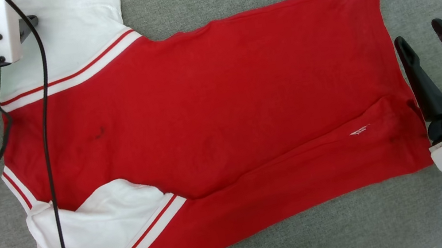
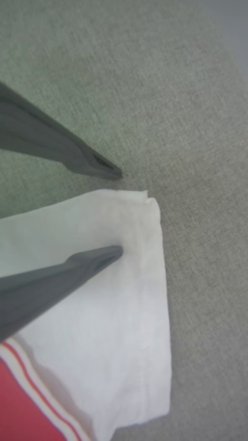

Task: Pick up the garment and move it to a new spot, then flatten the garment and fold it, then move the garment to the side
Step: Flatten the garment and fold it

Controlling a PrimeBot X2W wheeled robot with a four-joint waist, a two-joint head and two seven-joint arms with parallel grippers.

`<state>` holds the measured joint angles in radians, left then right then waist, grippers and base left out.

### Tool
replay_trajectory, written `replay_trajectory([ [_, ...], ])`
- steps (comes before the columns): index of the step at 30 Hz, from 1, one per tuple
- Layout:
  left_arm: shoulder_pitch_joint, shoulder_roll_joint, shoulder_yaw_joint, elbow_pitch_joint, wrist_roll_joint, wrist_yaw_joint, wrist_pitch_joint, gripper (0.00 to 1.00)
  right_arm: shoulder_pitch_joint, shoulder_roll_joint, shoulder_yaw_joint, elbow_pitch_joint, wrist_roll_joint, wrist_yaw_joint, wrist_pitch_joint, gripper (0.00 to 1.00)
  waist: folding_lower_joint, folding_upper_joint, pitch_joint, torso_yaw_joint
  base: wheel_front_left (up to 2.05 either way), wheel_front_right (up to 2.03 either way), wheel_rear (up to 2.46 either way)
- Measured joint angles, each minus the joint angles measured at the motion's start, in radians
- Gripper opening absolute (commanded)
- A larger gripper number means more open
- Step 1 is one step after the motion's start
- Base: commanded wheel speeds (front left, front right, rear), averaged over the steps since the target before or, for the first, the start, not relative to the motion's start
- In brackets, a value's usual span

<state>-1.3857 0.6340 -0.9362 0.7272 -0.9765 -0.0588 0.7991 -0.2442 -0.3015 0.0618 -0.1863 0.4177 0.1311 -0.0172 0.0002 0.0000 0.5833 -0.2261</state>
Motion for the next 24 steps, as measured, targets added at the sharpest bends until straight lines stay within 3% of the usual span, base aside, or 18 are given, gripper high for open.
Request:
replay_trajectory([
  [3,0.004,-0.011,-0.003,0.009,-0.006,-0.013,-0.002,1.00,-0.003,-0.001,-0.007,0.010,0.000,0.000,-0.005,1.00,0.0000,0.0000,-0.001,0.003,0.00,0.00,0.00],
  [4,0.004,-0.013,-0.006,0.010,-0.005,-0.019,-0.005,0.46,-0.004,-0.001,-0.007,0.014,0.000,0.000,-0.007,1.00,-0.0001,0.0000,-0.002,0.004,0.00,0.00,0.00],
  [5,0.004,-0.014,-0.010,0.011,-0.004,-0.022,-0.012,0.00,-0.007,-0.001,-0.007,0.018,0.000,0.000,-0.009,1.00,-0.0001,0.0000,-0.002,0.006,0.00,0.00,0.00],
  [15,0.004,-0.043,-0.018,0.036,0.014,-0.049,-0.131,0.00,-0.049,-0.028,-0.020,0.034,0.000,0.000,-0.004,1.00,-0.0001,0.0000,-0.030,0.026,0.00,0.00,0.00],
  [24,0.051,-0.070,-0.053,-0.032,0.013,-0.067,-0.247,0.00,-0.150,-0.169,-0.064,0.044,0.021,0.000,0.136,1.00,-0.0001,0.0000,-0.098,0.081,0.00,0.00,0.00],
])
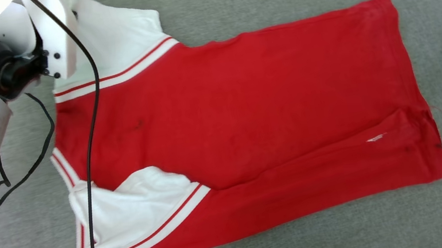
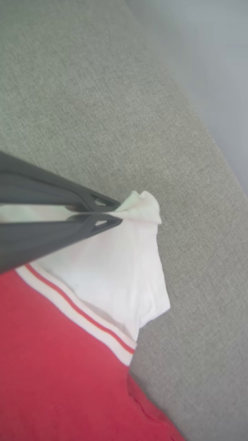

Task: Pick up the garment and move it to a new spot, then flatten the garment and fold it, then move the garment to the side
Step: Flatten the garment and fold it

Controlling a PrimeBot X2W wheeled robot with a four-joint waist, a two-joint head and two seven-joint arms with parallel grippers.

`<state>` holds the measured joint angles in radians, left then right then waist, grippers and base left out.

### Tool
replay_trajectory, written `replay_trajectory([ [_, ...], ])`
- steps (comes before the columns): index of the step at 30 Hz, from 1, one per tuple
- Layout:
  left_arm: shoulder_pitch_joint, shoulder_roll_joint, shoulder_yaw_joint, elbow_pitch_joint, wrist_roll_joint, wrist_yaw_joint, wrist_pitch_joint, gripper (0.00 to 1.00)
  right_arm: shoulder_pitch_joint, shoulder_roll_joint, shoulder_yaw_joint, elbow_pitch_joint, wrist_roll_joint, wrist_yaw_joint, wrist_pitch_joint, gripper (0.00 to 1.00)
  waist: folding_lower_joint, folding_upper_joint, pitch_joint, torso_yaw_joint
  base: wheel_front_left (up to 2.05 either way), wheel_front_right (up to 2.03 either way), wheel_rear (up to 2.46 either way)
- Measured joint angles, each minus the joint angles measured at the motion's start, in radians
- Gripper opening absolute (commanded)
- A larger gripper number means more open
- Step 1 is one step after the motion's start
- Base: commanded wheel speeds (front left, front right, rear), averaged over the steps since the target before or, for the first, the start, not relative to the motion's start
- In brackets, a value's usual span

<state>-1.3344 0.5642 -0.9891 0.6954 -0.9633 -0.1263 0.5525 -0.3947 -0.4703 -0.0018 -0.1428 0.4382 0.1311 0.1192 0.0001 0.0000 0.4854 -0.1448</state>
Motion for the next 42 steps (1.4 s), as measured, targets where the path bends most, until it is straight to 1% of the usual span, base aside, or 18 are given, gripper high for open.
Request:
replay_trajectory([
  [3,0.005,0.002,-0.007,-0.036,0.000,-0.001,-0.032,0.00,-0.055,-0.072,0.018,0.029,0.040,0.000,0.097,1.00,0.0000,0.0000,-0.016,0.024,0.00,0.00,0.00],
  [8,0.018,-0.002,-0.022,-0.100,-0.003,-0.002,-0.076,0.00,-0.147,-0.184,0.126,0.095,0.132,0.000,0.305,1.00,0.0000,0.0000,-0.030,0.060,0.00,0.00,0.00],
  [10,0.018,-0.003,-0.028,-0.125,-0.005,-0.002,-0.089,0.00,-0.196,-0.217,0.167,0.128,0.163,0.000,0.377,1.00,-0.0001,0.0000,-0.029,0.073,0.00,0.00,0.00],
  [15,0.018,-0.004,-0.043,-0.174,0.003,-0.002,-0.110,0.00,-0.289,-0.275,0.289,0.222,0.238,0.000,0.569,1.00,-0.0001,0.0000,-0.017,0.099,0.00,0.00,0.00],
  [19,0.017,-0.007,-0.050,-0.206,0.010,-0.002,-0.125,0.00,-0.358,-0.293,0.356,0.292,0.269,0.000,0.663,1.00,0.0000,0.0000,-0.002,0.122,0.00,0.00,0.00],
  [24,0.010,-0.013,-0.059,-0.242,0.025,-0.002,-0.142,0.00,-0.421,-0.295,0.407,0.385,0.282,0.000,0.691,1.00,0.0000,0.0000,0.017,0.152,0.00,0.00,0.00],
  [27,0.001,-0.015,-0.060,-0.260,0.032,-0.002,-0.148,0.00,-0.451,-0.286,0.424,0.439,0.280,0.000,0.680,1.00,0.0000,0.0000,0.031,0.166,0.00,0.00,0.00],
  [33,-0.006,-0.025,-0.060,-0.291,0.041,0.004,-0.165,0.00,-0.480,-0.284,0.489,0.526,0.266,0.000,0.643,1.00,0.0000,0.0000,0.060,0.195,0.00,0.00,0.00],
  [35,-0.006,-0.025,-0.061,-0.298,0.044,0.004,-0.169,0.00,-0.482,-0.291,0.519,0.538,0.277,-0.002,0.647,1.00,-0.0001,0.0000,0.066,0.202,0.00,0.00,0.00],
  [39,-0.005,-0.014,-0.063,-0.302,0.045,0.009,-0.170,0.00,-0.489,-0.306,0.544,0.550,0.318,-0.002,0.631,1.00,-0.0001,0.0000,0.070,0.204,0.00,0.00,0.00],
  [40,-0.005,-0.013,-0.063,-0.303,0.045,0.011,-0.172,0.00,-0.492,-0.309,0.552,0.553,0.321,-0.002,0.620,0.41,-0.0002,0.0000,0.069,0.203,0.00,0.00,0.00],
  [41,-0.004,-0.011,-0.063,-0.303,0.045,0.012,-0.173,0.00,-0.492,-0.310,0.559,0.556,0.322,-0.002,0.604,0.00,-0.0002,0.0000,0.068,0.202,0.00,0.00,0.00],
  [42,-0.003,-0.010,-0.063,-0.302,0.045,0.012,-0.175,0.00,-0.493,-0.310,0.565,0.559,0.326,-0.002,0.589,0.00,-0.0002,0.0000,0.066,0.200,0.00,0.00,0.00],
])
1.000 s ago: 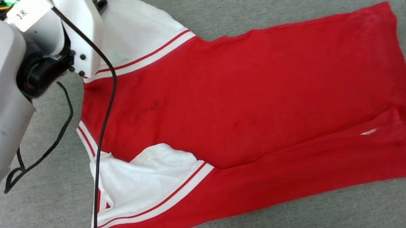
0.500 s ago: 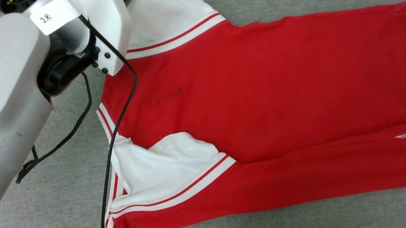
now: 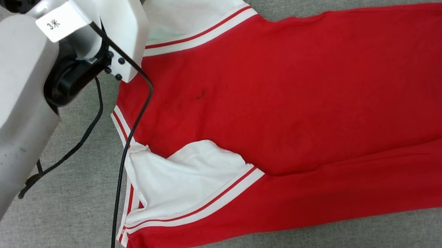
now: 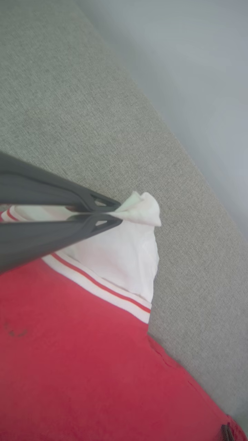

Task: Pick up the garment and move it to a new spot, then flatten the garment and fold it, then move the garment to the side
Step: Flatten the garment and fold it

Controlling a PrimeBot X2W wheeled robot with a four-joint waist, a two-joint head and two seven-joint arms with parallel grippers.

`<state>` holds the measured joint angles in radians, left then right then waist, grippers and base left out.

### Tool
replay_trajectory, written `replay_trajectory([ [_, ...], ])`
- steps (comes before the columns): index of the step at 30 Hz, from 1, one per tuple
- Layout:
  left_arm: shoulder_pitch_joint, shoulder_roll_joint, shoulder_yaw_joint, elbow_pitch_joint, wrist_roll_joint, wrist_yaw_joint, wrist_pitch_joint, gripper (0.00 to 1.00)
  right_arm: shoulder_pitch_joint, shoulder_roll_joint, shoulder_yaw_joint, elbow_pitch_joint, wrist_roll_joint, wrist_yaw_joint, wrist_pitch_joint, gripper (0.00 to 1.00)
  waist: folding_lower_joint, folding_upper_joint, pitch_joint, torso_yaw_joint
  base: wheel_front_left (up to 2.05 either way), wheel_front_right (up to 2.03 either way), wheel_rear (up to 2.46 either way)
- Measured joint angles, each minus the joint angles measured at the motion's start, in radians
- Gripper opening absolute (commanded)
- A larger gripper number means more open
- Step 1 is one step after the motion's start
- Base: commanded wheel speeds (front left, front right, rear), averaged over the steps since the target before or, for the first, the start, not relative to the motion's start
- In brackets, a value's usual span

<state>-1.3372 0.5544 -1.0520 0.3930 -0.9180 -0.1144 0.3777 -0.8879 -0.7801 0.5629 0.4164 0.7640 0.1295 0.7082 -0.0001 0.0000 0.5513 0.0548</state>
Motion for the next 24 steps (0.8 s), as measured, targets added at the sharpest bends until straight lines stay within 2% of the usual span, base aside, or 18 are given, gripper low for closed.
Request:
replay_trajectory([
  [7,0.035,0.017,0.006,0.001,-0.009,0.009,-0.033,0.00,-0.009,0.017,0.051,0.015,-0.002,0.002,-0.143,0.00,0.0001,0.0000,-0.040,-0.013,0.00,0.00,0.00],
  [12,0.096,0.055,0.014,-0.024,-0.030,0.023,-0.056,0.00,0.004,0.020,0.079,0.013,-0.007,0.002,-0.249,0.00,0.0000,0.0000,-0.091,-0.023,0.00,0.00,0.00],
  [24,0.276,0.151,-0.015,-0.171,-0.055,0.099,-0.073,0.00,0.137,0.029,0.101,-0.002,0.007,0.002,-0.411,0.00,0.0000,0.0000,-0.225,-0.043,0.00,0.00,0.00],
])
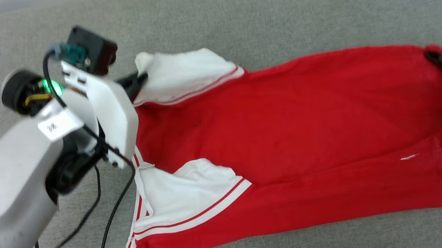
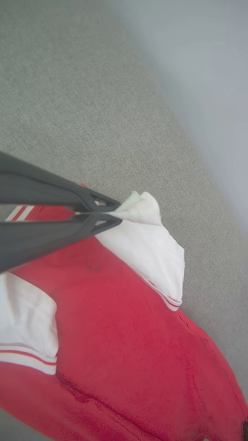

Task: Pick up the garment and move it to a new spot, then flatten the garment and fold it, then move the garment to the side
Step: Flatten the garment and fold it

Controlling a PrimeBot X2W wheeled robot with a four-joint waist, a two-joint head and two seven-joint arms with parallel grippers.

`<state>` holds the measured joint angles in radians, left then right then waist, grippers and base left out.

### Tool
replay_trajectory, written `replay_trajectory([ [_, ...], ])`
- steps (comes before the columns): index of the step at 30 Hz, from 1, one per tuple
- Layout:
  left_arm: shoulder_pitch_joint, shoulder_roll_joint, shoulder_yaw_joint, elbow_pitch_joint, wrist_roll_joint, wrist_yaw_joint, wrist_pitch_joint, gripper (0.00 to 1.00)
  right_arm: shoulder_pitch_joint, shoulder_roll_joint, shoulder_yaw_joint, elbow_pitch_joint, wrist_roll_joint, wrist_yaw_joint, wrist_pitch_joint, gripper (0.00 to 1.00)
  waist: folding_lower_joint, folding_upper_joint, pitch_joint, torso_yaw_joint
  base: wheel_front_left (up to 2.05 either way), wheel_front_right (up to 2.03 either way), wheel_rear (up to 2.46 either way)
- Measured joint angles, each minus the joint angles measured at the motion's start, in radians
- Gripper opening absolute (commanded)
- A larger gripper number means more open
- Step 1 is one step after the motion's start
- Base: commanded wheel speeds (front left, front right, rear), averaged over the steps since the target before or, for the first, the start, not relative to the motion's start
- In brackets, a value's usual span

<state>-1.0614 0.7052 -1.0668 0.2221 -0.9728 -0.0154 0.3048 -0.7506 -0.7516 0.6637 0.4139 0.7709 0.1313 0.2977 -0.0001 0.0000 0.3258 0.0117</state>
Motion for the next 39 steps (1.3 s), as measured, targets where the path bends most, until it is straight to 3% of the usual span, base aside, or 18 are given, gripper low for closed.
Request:
replay_trajectory([
  [20,0.379,0.143,-0.055,-0.166,-0.120,0.118,-0.080,0.00,0.308,0.010,-0.061,-0.062,0.016,0.000,-0.086,0.00,-0.0001,0.0000,-0.156,-0.019,0.00,0.00,0.00],
  [28,0.455,0.150,-0.070,-0.154,-0.147,0.133,-0.107,0.00,0.419,0.010,-0.112,-0.106,0.011,0.000,-0.097,0.00,0.0000,0.0001,-0.170,-0.018,0.00,0.00,0.00],
  [39,0.490,0.125,-0.084,-0.093,-0.156,0.131,-0.137,0.00,0.523,0.070,-0.148,-0.080,-0.005,0.000,-0.075,0.00,0.0000,0.0000,-0.149,-0.022,0.00,0.00,0.00],
])
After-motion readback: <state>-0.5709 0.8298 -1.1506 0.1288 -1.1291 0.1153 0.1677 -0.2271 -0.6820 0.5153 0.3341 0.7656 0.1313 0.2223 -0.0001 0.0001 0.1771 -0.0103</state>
